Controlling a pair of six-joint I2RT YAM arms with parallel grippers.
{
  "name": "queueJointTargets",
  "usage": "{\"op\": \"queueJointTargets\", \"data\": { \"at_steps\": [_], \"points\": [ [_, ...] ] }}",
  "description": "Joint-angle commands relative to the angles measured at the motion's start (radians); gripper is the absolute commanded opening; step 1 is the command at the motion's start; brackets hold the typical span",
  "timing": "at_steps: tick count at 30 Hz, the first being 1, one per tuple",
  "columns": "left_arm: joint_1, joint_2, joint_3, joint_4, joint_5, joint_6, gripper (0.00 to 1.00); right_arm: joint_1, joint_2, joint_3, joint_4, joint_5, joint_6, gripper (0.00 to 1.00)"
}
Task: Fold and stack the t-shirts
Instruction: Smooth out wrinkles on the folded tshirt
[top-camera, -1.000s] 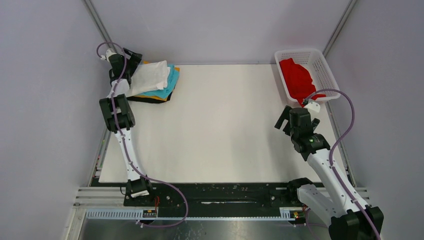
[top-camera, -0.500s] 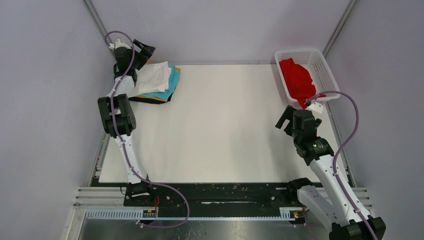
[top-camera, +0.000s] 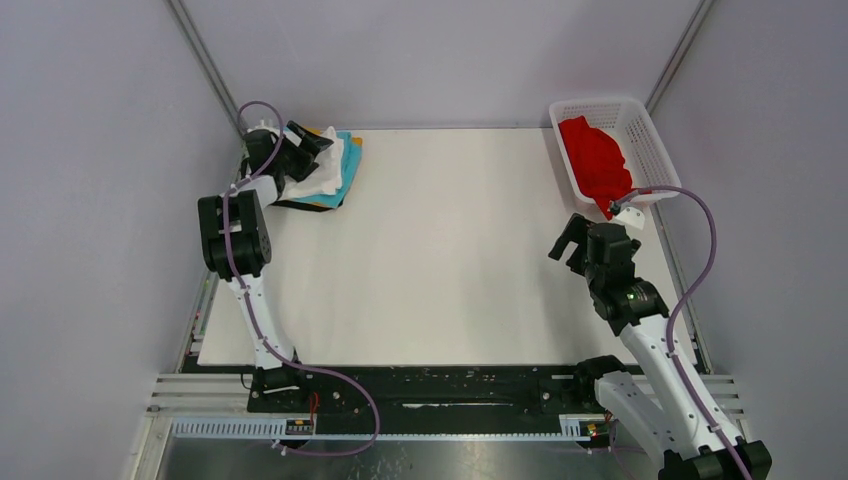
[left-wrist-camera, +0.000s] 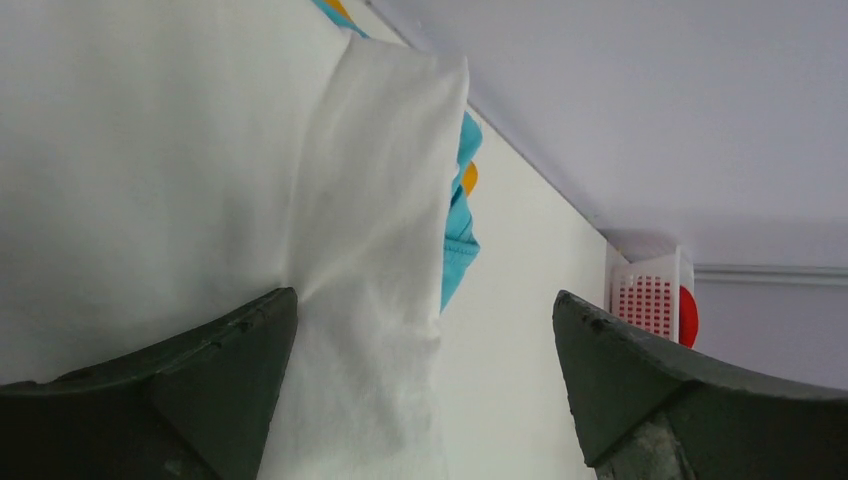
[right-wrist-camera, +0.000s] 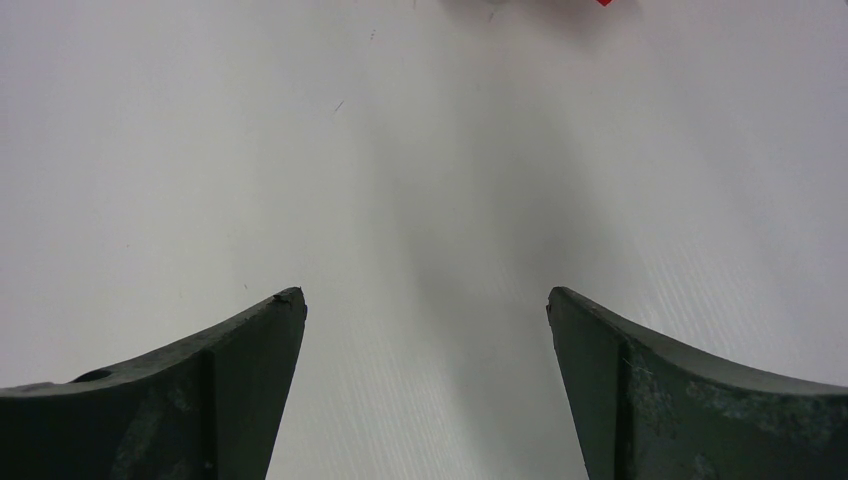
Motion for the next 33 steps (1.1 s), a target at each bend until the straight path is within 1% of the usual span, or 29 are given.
{"op": "queueJointTargets", "data": {
  "at_steps": [1, 4, 7, 11, 15, 20, 23, 28, 33],
  "points": [
    [-0.031, -0.097, -0.083, -0.066, 0.052, 0.022, 0.99, -0.001, -0.043, -0.013, 0.048, -0.012, 0.003, 0.99],
    [-0.038, -0.098, -0.146, 0.022, 0.089, -0.014, 0.99, -0.001, -0.041, -0.011, 0.048, -0.031, 0.005, 0.99],
    [-0.048, -0.097, -0.140, 0.041, 0.111, -0.019, 0.99, 0.000, -0.038, -0.004, 0.041, -0.041, 0.005, 0.99],
    [-0.055, -0.115, -0.064, -0.023, 0.112, 0.007, 0.99, -0.001, -0.039, 0.004, 0.031, -0.042, 0.000, 1.00],
    [-0.069, -0.197, -0.062, -0.065, 0.093, 0.043, 0.99, -0.001, -0.044, 0.006, 0.028, -0.042, -0.001, 0.99],
    [-0.104, -0.306, -0.155, -0.096, 0.052, 0.098, 0.99, -0.001, -0.039, 0.006, 0.028, -0.052, -0.003, 0.99],
    [-0.121, -0.331, -0.238, -0.090, 0.051, 0.100, 0.99, -0.002, -0.036, 0.006, 0.027, -0.054, -0.001, 0.99],
    [-0.134, -0.278, -0.321, -0.061, 0.085, 0.078, 0.99, -0.001, -0.029, 0.009, 0.029, -0.055, -0.004, 1.00],
    [-0.132, -0.171, -0.253, -0.172, 0.032, 0.105, 0.99, -0.001, -0.030, 0.013, 0.019, -0.043, -0.011, 0.99]
  ]
}}
